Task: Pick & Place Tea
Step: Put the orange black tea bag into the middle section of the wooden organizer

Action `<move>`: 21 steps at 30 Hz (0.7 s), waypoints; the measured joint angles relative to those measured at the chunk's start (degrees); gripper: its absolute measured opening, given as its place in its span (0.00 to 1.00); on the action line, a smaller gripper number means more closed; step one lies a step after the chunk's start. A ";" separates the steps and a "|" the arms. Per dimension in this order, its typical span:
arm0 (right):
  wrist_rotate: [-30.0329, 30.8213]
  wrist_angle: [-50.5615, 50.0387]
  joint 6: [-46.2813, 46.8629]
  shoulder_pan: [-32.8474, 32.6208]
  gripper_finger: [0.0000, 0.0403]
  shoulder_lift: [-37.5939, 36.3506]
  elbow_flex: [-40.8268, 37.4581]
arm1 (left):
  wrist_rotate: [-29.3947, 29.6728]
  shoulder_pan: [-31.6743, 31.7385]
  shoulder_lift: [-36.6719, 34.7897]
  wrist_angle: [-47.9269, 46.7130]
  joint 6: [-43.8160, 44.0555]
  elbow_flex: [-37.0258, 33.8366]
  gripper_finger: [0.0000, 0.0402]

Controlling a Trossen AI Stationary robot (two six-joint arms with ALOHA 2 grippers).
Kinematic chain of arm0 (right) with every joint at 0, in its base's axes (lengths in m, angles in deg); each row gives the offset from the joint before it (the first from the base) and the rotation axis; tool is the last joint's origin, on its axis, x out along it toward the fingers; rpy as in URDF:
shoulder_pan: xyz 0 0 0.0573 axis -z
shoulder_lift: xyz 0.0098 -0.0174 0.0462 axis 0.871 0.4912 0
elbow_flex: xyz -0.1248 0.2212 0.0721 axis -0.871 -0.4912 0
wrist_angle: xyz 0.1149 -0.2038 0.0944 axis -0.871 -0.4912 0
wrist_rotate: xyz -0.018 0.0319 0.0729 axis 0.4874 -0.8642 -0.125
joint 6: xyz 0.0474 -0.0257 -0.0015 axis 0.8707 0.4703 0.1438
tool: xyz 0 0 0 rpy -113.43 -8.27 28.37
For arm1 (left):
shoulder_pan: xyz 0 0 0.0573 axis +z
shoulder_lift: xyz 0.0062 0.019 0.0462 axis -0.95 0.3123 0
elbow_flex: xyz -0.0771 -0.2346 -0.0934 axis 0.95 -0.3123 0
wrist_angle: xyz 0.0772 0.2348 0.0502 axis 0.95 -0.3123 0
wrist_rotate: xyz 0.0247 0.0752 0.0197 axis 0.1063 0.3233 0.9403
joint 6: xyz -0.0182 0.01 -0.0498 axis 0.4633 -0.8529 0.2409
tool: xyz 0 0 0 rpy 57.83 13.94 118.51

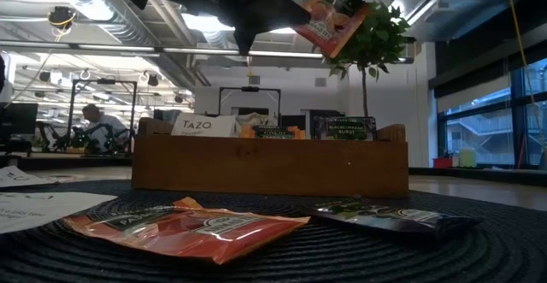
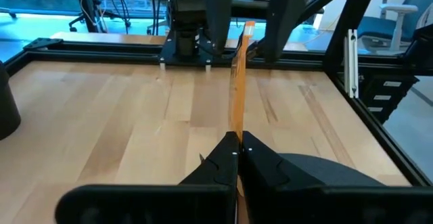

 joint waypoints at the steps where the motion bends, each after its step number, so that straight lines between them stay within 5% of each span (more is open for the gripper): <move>1: 0.00 0.16 -0.06 0.00 0.33 0.00 0.00 | -0.02 0.00 0.00 0.00 0.00 0.00 0.01; 9: 0.02 -0.02 -0.07 0.20 0.03 0.00 0.00 | -0.20 0.00 0.00 0.35 0.01 0.00 0.02; 21: 0.45 0.57 1.67 0.20 0.01 0.02 0.00 | -0.15 0.00 -1.16 -4.00 0.56 0.00 0.09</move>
